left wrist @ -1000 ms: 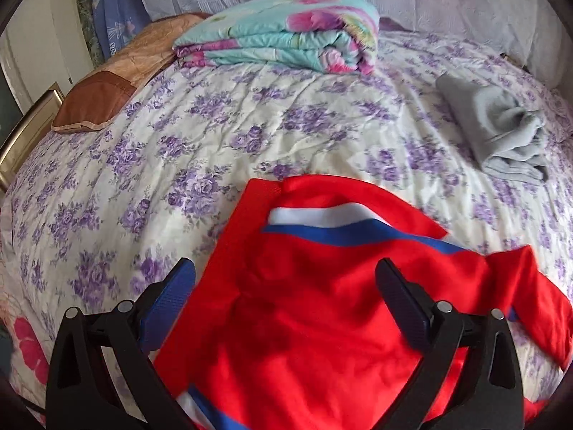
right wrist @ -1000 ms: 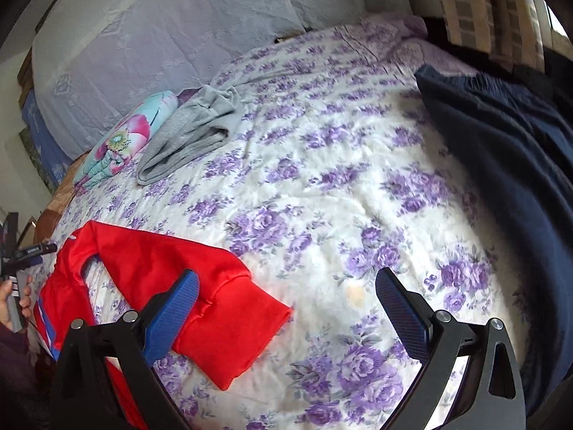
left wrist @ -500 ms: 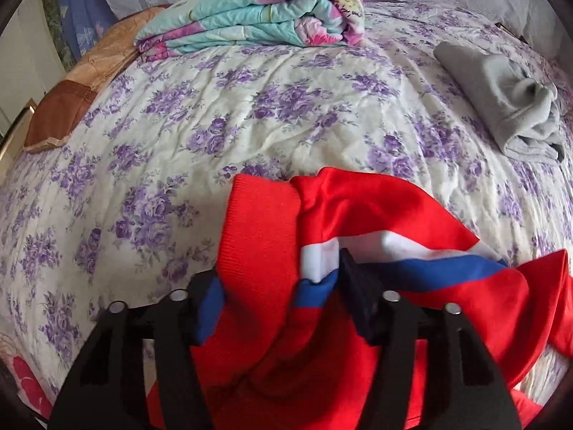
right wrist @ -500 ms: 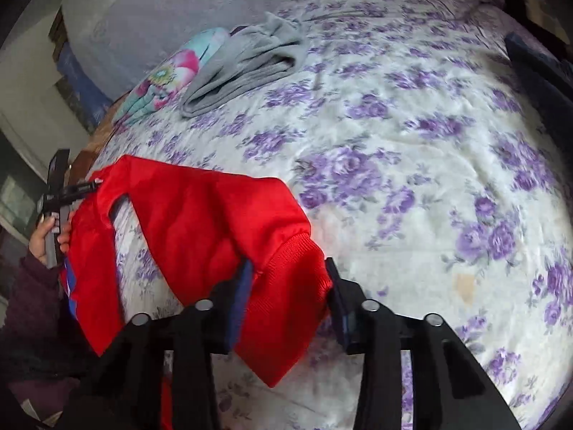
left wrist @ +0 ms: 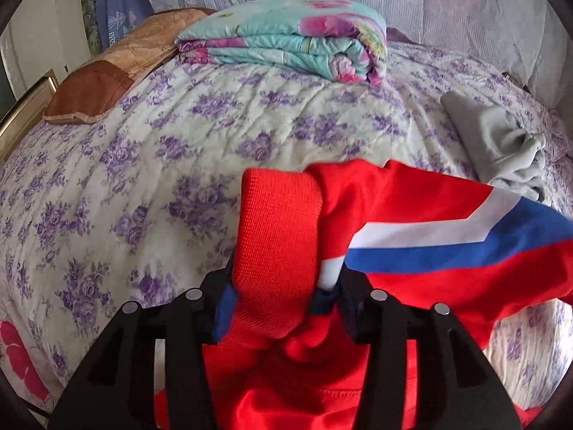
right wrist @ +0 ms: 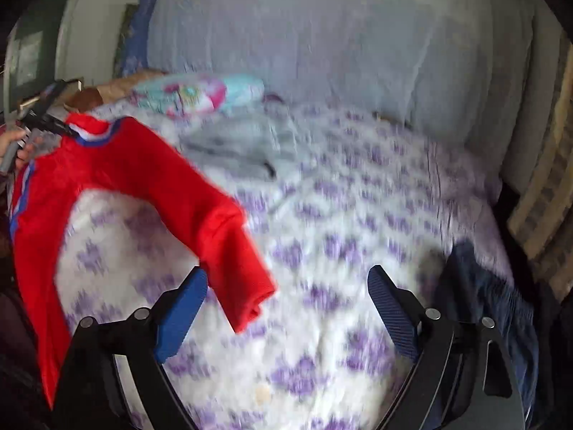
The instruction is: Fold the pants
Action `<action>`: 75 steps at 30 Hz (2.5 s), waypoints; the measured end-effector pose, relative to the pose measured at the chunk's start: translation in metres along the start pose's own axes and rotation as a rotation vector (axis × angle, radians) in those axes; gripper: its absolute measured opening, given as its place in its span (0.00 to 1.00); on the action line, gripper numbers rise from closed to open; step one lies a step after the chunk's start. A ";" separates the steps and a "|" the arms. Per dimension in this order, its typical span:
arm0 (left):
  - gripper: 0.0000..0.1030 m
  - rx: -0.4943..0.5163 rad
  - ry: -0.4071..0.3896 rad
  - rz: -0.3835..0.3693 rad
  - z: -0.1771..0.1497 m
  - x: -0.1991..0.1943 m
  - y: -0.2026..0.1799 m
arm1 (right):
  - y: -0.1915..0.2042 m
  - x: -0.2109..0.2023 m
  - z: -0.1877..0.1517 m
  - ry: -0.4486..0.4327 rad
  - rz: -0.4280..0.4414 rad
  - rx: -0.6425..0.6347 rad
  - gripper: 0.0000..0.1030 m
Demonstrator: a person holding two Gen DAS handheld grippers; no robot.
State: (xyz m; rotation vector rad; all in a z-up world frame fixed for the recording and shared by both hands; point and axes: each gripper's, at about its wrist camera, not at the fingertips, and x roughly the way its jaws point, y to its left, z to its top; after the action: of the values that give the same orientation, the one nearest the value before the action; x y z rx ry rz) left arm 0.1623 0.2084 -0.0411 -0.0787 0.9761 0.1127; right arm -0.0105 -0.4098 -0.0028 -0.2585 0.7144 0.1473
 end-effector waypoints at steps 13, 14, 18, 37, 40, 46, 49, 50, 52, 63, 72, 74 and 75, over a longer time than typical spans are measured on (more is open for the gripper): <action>0.69 -0.013 0.101 -0.018 0.033 0.045 -0.001 | 0.021 0.006 -0.031 -0.027 0.299 0.279 0.88; 0.69 -0.012 0.113 -0.027 0.034 0.050 -0.003 | 0.029 0.005 -0.032 -0.021 0.306 0.266 0.88; 0.67 0.018 0.134 -0.035 0.035 0.067 -0.015 | 0.065 -0.004 -0.034 -0.047 0.255 0.106 0.81; 0.37 -0.061 -0.085 -0.045 0.074 0.023 -0.024 | -0.045 0.107 0.094 0.144 0.259 0.317 0.13; 0.37 -0.089 -0.023 -0.006 0.089 0.058 -0.030 | -0.060 0.177 0.111 0.242 0.227 0.388 0.13; 0.54 -0.122 0.101 0.081 0.093 0.111 -0.029 | -0.054 0.249 0.112 0.283 0.090 0.430 0.42; 0.60 -0.121 0.092 0.061 0.090 0.094 -0.020 | -0.057 0.208 0.110 0.154 0.082 0.470 0.54; 0.60 -0.129 0.089 0.048 0.089 0.086 -0.014 | -0.060 0.188 0.108 0.112 0.085 0.484 0.67; 0.61 -0.156 0.065 0.003 0.086 0.061 0.002 | -0.063 0.147 0.101 0.064 0.136 0.492 0.73; 0.76 -0.169 0.031 -0.009 -0.023 -0.024 0.071 | 0.031 -0.031 -0.076 0.156 0.393 0.447 0.86; 0.75 -0.165 0.036 -0.029 -0.067 0.011 0.040 | 0.087 -0.090 -0.133 0.111 0.446 0.291 0.86; 0.62 -0.160 0.025 -0.043 -0.066 0.012 0.030 | 0.100 -0.078 -0.136 0.133 0.435 0.256 0.86; 0.52 -0.154 0.023 -0.051 -0.065 0.011 0.025 | 0.107 -0.068 -0.137 0.163 0.417 0.239 0.72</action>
State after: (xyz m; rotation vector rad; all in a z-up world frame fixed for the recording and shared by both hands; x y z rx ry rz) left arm 0.1117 0.2261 -0.0875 -0.2466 0.9869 0.1397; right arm -0.1709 -0.3488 -0.0773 0.1126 0.9342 0.4378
